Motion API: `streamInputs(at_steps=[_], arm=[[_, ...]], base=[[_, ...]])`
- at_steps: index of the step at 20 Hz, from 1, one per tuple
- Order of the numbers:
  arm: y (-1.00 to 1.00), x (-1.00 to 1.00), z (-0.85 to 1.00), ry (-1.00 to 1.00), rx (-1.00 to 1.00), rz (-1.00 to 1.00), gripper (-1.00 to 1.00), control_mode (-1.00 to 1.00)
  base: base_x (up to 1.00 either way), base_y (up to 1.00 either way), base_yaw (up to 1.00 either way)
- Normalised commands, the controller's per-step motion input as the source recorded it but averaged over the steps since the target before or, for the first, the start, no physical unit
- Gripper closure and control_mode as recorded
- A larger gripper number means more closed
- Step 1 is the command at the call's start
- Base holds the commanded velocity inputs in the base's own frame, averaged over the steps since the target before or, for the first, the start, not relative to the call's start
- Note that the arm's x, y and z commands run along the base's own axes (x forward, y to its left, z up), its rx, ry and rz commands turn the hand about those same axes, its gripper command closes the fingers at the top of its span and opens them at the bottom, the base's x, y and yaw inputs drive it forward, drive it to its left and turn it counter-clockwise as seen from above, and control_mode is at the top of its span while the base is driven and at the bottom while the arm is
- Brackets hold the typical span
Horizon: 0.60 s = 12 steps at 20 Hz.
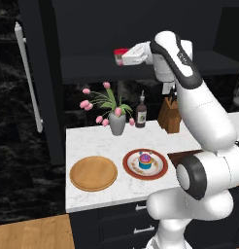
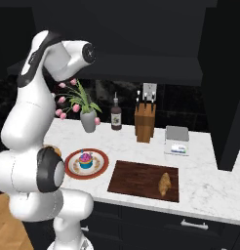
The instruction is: From the different types of pastries on the counter, select a croissant and place it on the cutting board. Then retrieve a jar of jam from the cabinet and place it alongside the croissant on the cutting board.
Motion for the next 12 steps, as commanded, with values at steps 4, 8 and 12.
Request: streamInputs(at_steps=[4,8,12], arm=[[-0.8,-1.0,0.27,0.0,-0.06,0.0,1.0,-1.0],[-0.78,-1.0,0.32,-0.04,0.0,0.0,1.0,-1.0],[-0.64,-1.0,0.05,-0.12,0.0,0.0,1.0,-1.0]], base=[[0.0,0.0,0.0],[0.0,0.0,0.0],[0.0,0.0,0.0]])
